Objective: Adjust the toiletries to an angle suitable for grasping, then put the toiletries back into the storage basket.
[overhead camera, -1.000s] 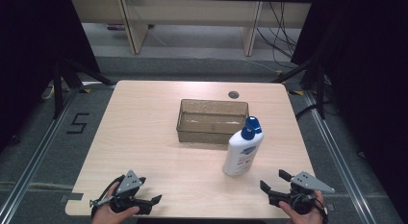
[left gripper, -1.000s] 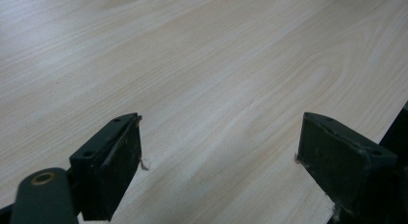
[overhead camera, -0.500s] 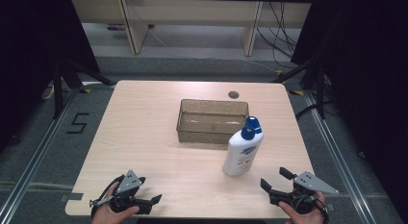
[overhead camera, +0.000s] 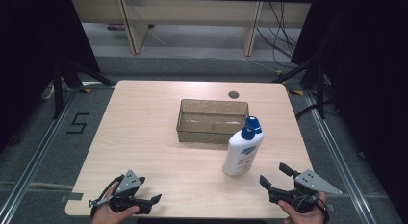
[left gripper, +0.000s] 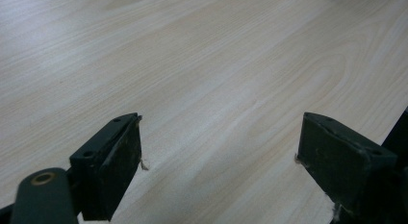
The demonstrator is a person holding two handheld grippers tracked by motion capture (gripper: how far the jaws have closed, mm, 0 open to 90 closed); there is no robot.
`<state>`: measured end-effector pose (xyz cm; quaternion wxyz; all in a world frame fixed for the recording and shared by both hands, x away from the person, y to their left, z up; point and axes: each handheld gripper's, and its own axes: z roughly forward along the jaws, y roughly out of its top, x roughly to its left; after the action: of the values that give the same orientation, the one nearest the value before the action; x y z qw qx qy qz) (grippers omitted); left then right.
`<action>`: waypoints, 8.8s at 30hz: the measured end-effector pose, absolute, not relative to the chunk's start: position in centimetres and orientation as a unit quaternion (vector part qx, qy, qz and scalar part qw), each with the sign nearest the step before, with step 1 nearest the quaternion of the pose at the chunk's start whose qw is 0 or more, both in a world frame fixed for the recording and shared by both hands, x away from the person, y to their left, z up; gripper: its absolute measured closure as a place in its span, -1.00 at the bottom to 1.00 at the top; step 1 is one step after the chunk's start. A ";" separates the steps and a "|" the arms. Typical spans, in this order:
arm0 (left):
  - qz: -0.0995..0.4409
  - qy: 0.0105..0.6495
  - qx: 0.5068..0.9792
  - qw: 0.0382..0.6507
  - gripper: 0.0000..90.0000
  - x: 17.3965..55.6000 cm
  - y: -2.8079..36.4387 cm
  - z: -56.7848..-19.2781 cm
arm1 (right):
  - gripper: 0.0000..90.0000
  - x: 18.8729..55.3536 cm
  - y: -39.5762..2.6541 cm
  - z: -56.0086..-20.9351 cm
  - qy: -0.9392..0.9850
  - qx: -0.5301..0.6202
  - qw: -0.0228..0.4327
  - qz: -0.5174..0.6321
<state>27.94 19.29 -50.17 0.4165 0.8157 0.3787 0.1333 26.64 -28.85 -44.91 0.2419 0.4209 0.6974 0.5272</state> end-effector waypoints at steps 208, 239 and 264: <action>0.129 0.376 0.816 0.419 -0.67 27.9 19.5 -49.8 | 0.36 35.4 -20.0 -28.5 0.666 0.321 0.311 0.598; 0.134 0.370 0.822 0.412 -0.67 28.1 19.7 -49.8 | 0.36 38.7 -20.6 -25.3 0.656 0.333 0.315 0.600; 0.126 0.379 0.814 0.422 -0.67 27.9 19.5 -49.9 | 0.36 44.2 -20.2 -26.8 0.644 0.378 0.312 0.587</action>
<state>27.92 19.47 -49.88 0.4217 0.8141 0.3787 0.1261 44.19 -20.16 -26.76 0.3117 0.3780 0.6442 0.5873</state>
